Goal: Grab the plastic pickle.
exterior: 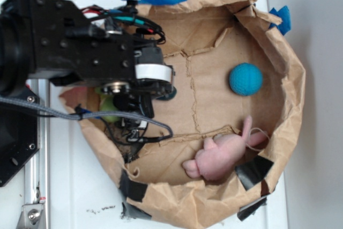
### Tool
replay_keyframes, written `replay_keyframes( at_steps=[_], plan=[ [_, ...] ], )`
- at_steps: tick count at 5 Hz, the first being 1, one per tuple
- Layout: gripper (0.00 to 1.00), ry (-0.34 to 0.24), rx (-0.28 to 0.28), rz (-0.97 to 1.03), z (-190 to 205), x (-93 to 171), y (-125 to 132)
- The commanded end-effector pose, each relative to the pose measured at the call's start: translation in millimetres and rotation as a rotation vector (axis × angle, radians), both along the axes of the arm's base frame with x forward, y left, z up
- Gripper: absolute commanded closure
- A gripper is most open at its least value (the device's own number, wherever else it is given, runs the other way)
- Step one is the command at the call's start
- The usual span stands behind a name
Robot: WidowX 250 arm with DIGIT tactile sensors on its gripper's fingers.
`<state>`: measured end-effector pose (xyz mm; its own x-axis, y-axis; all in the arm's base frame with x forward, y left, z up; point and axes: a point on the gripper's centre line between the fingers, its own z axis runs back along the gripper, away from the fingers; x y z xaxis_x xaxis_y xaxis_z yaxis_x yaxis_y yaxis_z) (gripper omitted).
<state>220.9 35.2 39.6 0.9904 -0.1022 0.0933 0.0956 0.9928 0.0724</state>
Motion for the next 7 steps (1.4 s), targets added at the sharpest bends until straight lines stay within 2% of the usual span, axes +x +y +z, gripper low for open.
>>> replay_keyframes(
  at_steps=[1, 3, 4, 5, 6, 7],
  plan=[
    [0.0, -0.033, 0.008, -0.004, 8, 19, -7],
    [0.0, -0.045, 0.037, 0.027, 0, 36, -13],
    [1.0, -0.06, 0.021, 0.033, -2, 39, -13],
    [1.0, -0.063, 0.013, 0.031, -1, 41, -11],
    [1.0, -0.066, 0.005, 0.029, 2, 26, -7],
    [1.0, -0.068, 0.003, 0.032, 3, 27, -7]
  ],
)
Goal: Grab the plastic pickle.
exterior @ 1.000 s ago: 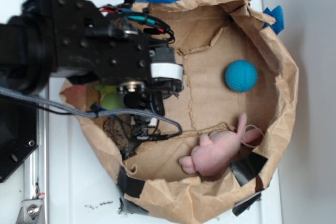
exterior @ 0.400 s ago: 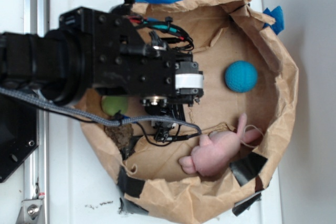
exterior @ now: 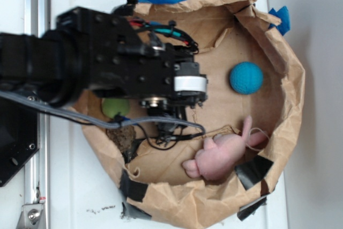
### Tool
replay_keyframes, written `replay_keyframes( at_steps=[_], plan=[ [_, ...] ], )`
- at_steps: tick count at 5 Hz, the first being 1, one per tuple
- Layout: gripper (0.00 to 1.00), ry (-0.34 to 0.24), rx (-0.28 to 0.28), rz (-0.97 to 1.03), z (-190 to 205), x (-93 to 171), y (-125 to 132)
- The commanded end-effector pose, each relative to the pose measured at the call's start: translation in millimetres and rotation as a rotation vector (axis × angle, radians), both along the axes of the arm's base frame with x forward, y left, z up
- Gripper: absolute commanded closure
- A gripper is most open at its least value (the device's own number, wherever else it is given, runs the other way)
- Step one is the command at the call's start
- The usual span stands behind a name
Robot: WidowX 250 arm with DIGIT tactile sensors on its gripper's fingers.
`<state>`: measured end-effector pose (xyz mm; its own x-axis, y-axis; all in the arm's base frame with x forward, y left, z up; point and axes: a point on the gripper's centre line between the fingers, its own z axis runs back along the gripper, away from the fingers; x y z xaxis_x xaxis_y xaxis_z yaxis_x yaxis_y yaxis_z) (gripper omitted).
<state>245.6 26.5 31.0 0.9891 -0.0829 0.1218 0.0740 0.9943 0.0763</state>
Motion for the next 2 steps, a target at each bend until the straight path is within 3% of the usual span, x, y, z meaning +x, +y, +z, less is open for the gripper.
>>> replay_keyframes(
  at_steps=[1, 2],
  plan=[
    [1.0, -0.044, -0.002, 0.023, 14, 6, 1],
    [1.0, -0.057, -0.053, 0.029, 31, 9, -5]
  ],
)
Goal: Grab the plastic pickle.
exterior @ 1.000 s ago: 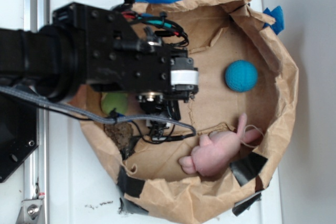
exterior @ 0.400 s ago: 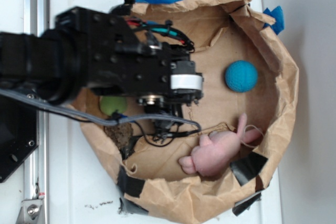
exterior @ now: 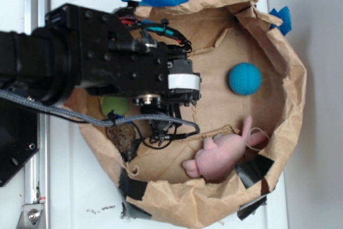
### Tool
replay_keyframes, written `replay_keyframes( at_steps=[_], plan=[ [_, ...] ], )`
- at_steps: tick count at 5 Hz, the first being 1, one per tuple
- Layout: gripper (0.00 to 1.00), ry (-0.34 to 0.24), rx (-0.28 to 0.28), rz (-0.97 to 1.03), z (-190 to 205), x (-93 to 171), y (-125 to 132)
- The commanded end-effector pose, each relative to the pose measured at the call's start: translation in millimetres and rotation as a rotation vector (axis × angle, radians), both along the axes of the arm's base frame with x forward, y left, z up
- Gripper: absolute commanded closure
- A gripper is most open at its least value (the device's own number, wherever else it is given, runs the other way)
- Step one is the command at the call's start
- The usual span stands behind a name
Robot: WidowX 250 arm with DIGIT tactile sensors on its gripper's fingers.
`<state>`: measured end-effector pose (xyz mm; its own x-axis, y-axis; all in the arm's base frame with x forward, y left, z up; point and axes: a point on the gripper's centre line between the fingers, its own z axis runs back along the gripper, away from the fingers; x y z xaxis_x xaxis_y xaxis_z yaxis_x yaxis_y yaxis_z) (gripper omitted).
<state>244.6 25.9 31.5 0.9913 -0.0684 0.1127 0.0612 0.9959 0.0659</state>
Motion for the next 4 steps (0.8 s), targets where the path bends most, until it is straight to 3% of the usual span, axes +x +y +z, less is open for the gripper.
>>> replay_keyframes(
  at_steps=[1, 2, 3, 4],
  plan=[
    [1.0, -0.053, -0.078, 0.052, 67, 19, -23],
    [1.0, -0.041, -0.074, 0.04, 95, 43, -49],
    [1.0, -0.041, -0.08, 0.043, 117, 51, -58],
    [1.0, -0.049, -0.12, 0.038, 132, 56, -54]
  ],
)
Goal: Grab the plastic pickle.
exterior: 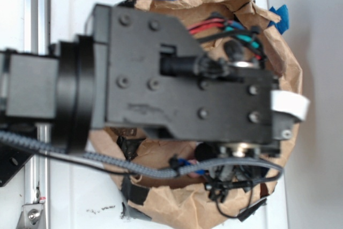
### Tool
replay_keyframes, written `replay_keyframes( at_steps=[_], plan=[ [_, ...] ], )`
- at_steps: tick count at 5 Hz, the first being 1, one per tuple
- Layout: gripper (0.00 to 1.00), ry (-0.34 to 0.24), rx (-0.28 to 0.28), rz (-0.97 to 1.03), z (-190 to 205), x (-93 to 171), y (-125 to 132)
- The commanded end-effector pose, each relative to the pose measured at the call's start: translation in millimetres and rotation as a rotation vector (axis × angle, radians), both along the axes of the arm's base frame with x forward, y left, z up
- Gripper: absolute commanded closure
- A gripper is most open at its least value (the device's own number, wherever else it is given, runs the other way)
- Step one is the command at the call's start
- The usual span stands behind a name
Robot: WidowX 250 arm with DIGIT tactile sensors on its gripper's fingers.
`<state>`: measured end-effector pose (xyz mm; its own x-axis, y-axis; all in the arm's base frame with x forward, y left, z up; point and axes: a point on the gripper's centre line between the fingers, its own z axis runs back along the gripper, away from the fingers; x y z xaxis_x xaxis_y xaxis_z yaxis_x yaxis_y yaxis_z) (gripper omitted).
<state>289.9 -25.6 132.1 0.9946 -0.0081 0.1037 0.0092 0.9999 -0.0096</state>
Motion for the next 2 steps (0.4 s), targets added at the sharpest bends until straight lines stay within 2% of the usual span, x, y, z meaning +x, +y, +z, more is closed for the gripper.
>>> replay_keyframes(
  at_steps=[1, 2],
  plan=[
    [1.0, -0.058, -0.049, -0.009, 33.2, 12.1, 0.2],
    [1.0, -0.046, -0.038, -0.012, 32.3, 11.1, 0.8]
  ],
)
